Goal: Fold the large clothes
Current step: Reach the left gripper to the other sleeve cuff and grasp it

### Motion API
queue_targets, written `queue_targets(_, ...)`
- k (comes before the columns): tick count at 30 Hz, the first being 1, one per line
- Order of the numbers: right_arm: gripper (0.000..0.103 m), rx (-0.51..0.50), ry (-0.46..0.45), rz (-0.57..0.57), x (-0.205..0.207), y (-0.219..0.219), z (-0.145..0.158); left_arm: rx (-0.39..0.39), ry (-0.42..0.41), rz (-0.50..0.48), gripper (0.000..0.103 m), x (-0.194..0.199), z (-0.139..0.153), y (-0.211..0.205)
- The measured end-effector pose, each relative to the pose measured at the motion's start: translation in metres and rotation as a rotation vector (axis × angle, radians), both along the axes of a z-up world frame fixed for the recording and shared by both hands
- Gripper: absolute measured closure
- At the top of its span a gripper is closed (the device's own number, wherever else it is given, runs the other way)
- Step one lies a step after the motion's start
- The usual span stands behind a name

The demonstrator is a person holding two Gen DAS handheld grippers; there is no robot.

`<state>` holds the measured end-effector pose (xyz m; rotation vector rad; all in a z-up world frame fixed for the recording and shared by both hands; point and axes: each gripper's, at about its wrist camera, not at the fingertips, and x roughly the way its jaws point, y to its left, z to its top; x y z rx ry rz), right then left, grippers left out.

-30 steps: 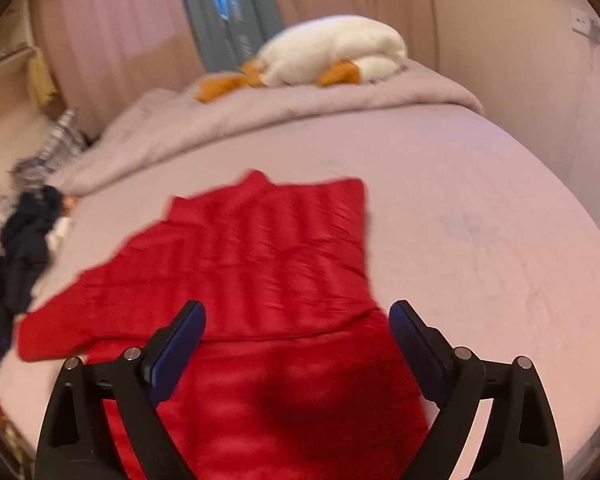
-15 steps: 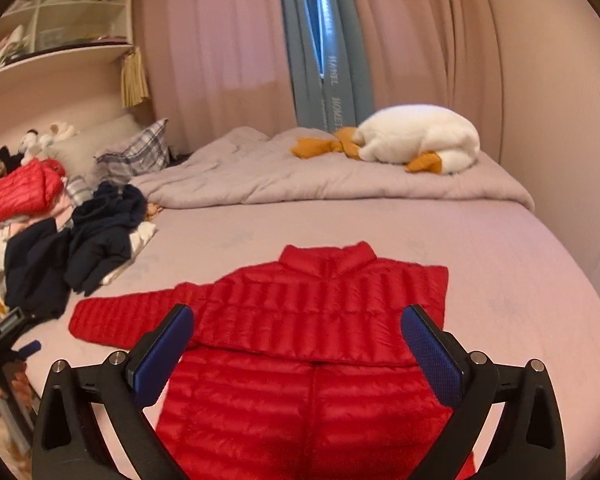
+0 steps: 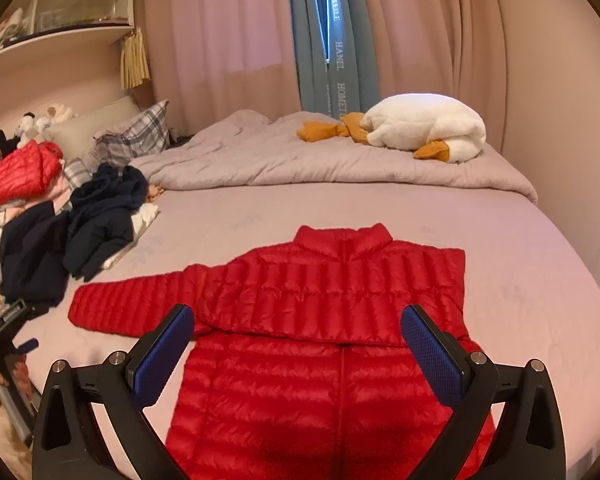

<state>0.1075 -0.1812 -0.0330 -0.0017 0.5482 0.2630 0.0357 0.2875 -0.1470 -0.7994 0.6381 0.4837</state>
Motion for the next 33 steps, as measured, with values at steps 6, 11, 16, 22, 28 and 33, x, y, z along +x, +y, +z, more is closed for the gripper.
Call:
queue_targets(6,0.001,0.0,0.013,-0.005,0.0,0.004,-0.002,-0.041,-0.008,0.027,0.0,0.012,-0.018,0.023)
queue_targets(11,0.001,0.013,0.02,-0.026,0.0,0.004,-0.005,-0.111,0.005,0.044,0.003,0.025,-0.044,0.043)
queue_targets(16,0.001,0.037,0.039,-0.04,-0.001,0.002,-0.011,-0.145,0.013,0.067,0.006,0.036,-0.059,0.063)
queue_targets(22,0.001,0.021,0.058,-0.046,-0.001,0.005,-0.014,-0.241,0.009,0.069,0.017,0.046,-0.087,0.079)
queue_targets(28,0.001,0.056,0.053,-0.043,-0.001,0.004,-0.012,-0.277,-0.078,0.08,0.019,0.05,-0.1,0.09)
queue_targets(33,0.001,0.088,0.068,-0.041,0.003,0.002,-0.016,-0.267,-0.056,0.109,0.049,0.058,-0.099,0.099)
